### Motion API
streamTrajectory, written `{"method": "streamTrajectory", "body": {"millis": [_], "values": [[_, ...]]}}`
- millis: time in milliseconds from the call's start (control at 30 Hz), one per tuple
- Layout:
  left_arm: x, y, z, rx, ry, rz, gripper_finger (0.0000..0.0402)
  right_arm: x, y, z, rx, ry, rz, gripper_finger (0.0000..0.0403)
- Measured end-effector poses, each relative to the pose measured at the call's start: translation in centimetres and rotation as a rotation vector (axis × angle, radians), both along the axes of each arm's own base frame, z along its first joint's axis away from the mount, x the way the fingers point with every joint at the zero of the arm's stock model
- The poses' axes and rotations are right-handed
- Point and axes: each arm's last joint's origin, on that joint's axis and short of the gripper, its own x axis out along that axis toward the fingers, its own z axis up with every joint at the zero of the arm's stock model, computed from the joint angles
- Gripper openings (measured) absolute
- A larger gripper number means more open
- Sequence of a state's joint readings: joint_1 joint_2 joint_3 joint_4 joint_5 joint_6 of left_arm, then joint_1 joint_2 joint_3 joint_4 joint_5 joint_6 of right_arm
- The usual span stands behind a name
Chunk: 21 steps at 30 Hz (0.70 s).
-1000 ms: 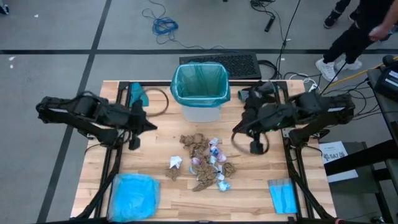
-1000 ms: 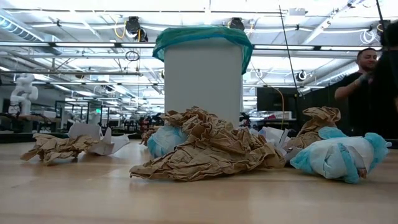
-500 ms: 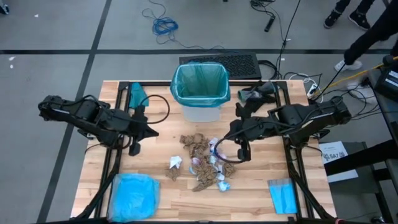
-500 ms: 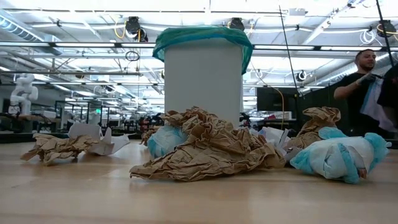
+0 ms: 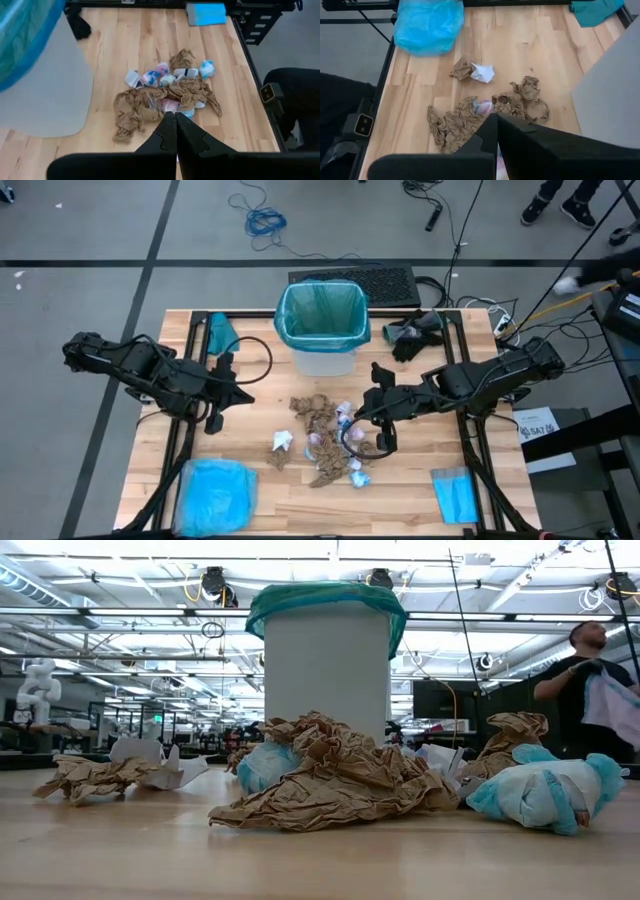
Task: Place trash/remove bag and relplace
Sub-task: Put the brown napkin into the trash bin
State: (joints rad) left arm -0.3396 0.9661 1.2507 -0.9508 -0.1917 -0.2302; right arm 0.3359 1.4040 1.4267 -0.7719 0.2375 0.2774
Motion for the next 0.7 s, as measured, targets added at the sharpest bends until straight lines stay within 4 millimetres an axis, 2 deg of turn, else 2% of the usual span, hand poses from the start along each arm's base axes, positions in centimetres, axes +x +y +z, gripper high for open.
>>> {"method": "streamTrajectory", "body": {"millis": [167,367,500,700], "values": [[0.2,-0.6,-1.7,0.049,0.034,0.006,0.0,0.6,0.2,-3.1,0.009,0.002,-0.01,0.0],[0.4,-1.4,-5.7,0.06,-0.047,-0.03,0.0,0.9,0.0,-6.6,0.045,0.003,-0.049,0.0],[-0.2,-1.2,-7.9,0.041,-0.108,-0.034,0.0,1.1,-0.3,-7.4,0.053,-0.013,-0.061,0.0],[0.3,-0.7,-8.9,0.091,-0.087,0.047,0.0,2.0,-0.7,-8.3,0.052,0.003,-0.086,0.0005]]}}
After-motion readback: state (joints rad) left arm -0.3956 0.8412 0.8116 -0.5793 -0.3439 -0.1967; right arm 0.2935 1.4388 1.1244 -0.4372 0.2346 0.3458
